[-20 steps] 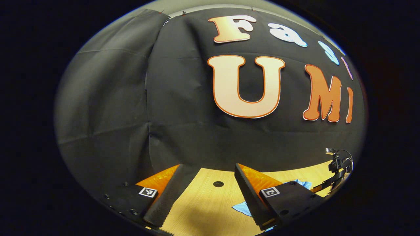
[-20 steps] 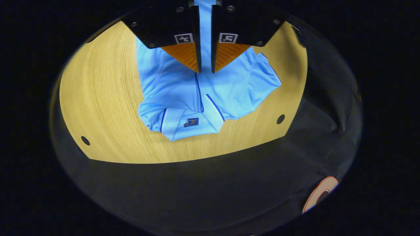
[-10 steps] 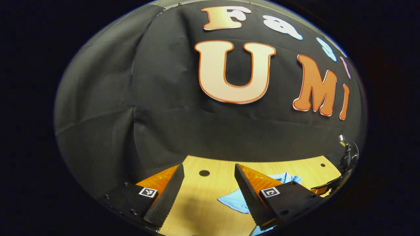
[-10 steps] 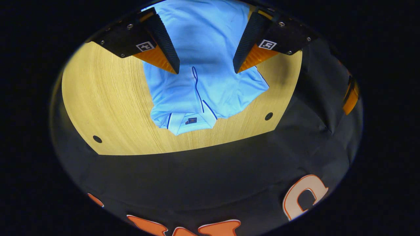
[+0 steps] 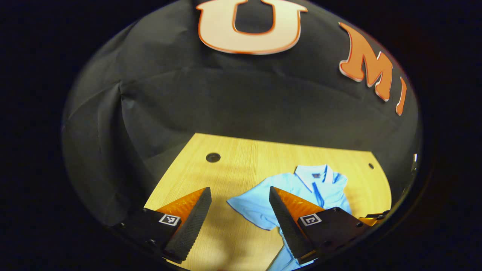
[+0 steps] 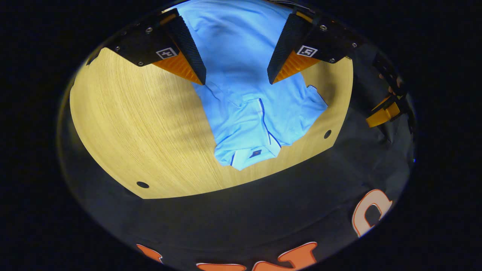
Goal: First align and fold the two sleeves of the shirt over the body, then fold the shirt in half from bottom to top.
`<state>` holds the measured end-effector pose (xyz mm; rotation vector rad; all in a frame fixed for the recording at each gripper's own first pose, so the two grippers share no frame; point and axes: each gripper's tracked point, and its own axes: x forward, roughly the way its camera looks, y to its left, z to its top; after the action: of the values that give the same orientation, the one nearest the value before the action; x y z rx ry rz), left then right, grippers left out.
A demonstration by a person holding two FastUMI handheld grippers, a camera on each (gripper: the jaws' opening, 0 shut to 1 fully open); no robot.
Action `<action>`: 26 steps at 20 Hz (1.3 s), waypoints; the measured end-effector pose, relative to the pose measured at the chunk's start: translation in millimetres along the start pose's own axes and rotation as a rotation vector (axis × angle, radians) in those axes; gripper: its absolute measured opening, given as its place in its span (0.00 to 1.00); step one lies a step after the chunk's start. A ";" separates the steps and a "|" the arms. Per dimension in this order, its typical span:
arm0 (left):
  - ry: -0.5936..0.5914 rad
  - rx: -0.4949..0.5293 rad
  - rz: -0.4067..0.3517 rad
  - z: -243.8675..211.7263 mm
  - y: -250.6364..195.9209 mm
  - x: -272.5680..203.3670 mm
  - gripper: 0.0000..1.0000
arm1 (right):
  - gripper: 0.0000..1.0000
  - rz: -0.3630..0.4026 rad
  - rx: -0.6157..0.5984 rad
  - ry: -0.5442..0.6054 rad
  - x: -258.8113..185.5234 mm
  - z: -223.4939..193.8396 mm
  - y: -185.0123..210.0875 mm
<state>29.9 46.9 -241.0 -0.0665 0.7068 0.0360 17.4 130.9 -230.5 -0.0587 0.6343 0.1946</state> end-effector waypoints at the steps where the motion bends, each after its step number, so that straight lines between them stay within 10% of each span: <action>1: 0.026 -0.002 -0.001 -5.5 -6.2 11.3 0.99 | 0.99 -0.010 0.013 0.012 -0.2 -4.7 -9.1; 14: 0.302 -0.038 0.084 -113.2 -12.7 90.4 0.99 | 0.99 -0.054 0.130 0.068 -9.5 -40.9 -80.7; 26: 0.330 -0.051 0.091 -136.1 -25.6 101.6 0.96 | 0.99 -0.024 0.170 0.122 -9.7 -48.5 -96.1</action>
<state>20.4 12.4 -409.0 -0.0906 1.0388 0.1331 0.6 29.6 -264.2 0.0861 0.7689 0.1139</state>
